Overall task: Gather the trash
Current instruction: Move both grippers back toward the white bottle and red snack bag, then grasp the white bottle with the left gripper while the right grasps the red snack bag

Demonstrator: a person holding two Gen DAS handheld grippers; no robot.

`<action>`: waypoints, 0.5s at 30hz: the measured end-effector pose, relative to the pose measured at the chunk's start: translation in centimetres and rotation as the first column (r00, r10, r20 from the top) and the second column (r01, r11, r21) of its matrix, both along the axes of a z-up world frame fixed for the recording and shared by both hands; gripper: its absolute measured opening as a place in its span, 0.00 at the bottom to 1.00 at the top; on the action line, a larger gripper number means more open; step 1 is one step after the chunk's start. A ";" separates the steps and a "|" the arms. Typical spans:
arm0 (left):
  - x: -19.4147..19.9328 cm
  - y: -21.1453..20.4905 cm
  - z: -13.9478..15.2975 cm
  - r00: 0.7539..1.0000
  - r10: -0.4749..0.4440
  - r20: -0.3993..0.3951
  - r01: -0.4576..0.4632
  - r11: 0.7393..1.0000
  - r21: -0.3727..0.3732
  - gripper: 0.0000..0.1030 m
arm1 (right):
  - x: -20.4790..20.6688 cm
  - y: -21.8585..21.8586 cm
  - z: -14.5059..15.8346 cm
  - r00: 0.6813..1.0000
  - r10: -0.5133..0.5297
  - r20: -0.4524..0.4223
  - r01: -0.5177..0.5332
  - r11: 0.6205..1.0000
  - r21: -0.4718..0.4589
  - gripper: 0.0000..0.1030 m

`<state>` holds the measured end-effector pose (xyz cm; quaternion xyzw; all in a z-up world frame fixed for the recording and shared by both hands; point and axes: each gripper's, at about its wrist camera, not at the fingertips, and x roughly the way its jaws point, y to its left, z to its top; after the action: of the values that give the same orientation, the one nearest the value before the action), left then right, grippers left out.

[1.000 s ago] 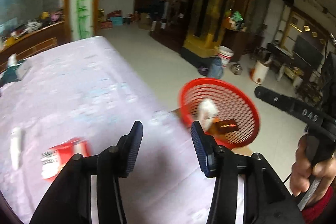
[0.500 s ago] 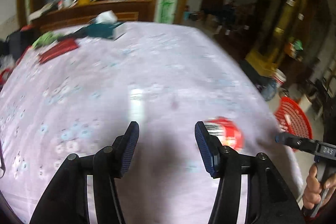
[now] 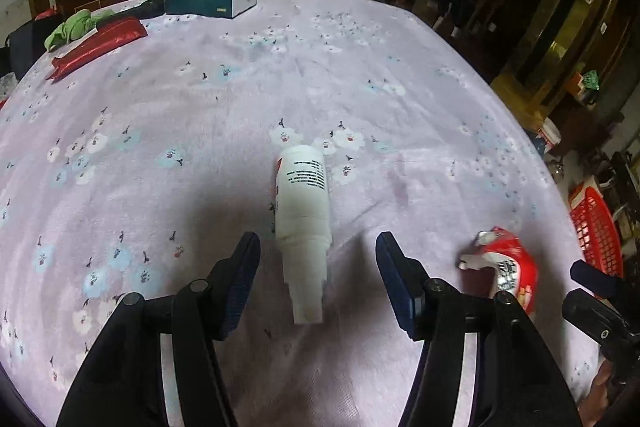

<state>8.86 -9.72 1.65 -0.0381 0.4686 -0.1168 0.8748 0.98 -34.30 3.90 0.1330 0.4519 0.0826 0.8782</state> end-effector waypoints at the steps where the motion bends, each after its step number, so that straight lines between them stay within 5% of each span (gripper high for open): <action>1: 0.0 0.0 -0.1 1.000 0.003 0.010 -0.003 1.000 0.007 0.56 | 0.1 0.2 -0.1 1.000 -0.004 -0.002 0.004 1.000 -0.006 0.87; 2: 0.1 -0.1 -0.3 1.000 0.001 0.015 -0.001 1.000 0.012 0.53 | 0.1 0.7 0.0 1.000 -0.003 0.000 0.003 1.000 -0.020 0.88; 4: 0.3 -0.1 -0.6 1.000 -0.002 0.013 0.001 1.000 0.014 0.27 | -0.1 2.5 0.1 1.000 0.011 0.021 -0.009 0.996 -0.090 0.91; 10: 0.5 -0.2 -0.9 1.000 -0.007 0.024 0.007 1.000 0.021 0.27 | 1.0 6.7 -1.7 1.000 0.004 -0.004 -0.005 0.953 -0.302 0.92; 15: 0.4 -0.3 -1.0 0.999 -0.010 0.039 0.008 1.000 0.029 0.27 | 1.6 5.7 -2.6 0.998 -0.029 -0.050 0.016 0.970 -0.242 0.86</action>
<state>9.30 -9.98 0.69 -0.0212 0.4532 -0.1147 0.8837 2.63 -28.63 1.29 0.0324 0.4804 0.0135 0.8764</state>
